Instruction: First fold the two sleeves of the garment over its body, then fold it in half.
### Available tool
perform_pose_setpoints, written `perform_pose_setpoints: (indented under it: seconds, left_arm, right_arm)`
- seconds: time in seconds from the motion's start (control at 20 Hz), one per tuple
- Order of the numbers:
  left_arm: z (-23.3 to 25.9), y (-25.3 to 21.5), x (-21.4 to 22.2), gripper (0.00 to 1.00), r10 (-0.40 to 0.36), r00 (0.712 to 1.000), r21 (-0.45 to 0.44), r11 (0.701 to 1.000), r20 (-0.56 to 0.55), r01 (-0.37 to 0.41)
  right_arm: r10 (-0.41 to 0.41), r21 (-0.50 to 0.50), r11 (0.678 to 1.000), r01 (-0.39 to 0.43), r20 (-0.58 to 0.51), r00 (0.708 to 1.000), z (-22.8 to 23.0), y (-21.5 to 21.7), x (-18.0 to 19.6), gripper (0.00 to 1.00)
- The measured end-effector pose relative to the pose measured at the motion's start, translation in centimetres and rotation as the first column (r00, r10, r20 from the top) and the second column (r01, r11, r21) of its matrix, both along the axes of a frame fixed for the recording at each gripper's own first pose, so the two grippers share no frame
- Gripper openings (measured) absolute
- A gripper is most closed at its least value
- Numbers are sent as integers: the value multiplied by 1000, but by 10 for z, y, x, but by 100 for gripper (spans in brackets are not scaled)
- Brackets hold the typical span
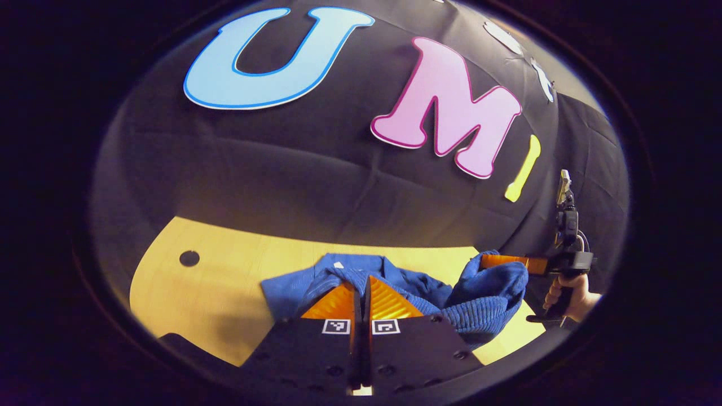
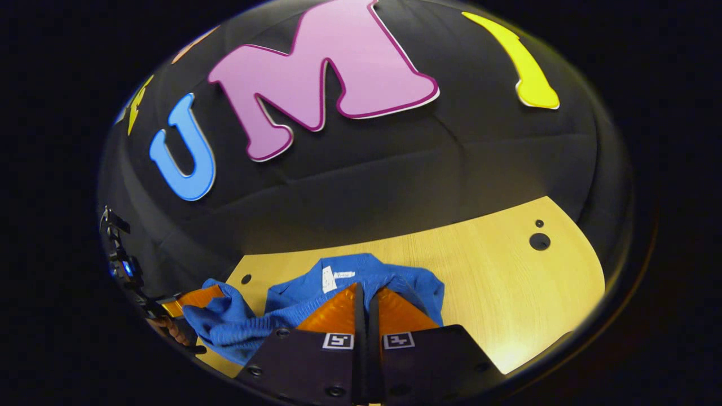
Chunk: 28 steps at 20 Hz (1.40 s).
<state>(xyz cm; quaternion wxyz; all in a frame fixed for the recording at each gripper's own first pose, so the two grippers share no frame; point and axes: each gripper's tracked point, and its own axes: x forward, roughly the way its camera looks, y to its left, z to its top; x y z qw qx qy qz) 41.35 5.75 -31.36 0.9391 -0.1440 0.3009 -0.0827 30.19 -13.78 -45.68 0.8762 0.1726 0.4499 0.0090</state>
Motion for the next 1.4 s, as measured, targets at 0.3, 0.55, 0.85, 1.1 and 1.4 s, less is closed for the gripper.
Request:
perform_pose_setpoints:
  seconds: [0.3,0.55,0.85,1.1,1.4]
  left_arm:
    - [-80,36,91,0,32,999,63,997,37,-35]
    - [-114,44,65,65,71,992,117,991,-104,-59]
    - [16,30,-16,85,130,978,135,979,160,-153]
    - [138,5,-144,82,65,879,114,984,472,-135]
    - [229,-7,-272,82,120,785,78,975,608,-209]
  right_arm:
    - [-89,-150,985,87,-2,996,-103,-41,40,5]
    - [-95,-213,974,79,-67,993,-130,-61,14,73]
    - [-81,-278,945,170,304,949,34,-54,-9,99]
    - [4,-311,933,181,511,859,154,-15,-78,97]
    - [-15,-250,946,208,606,796,273,51,-178,96]
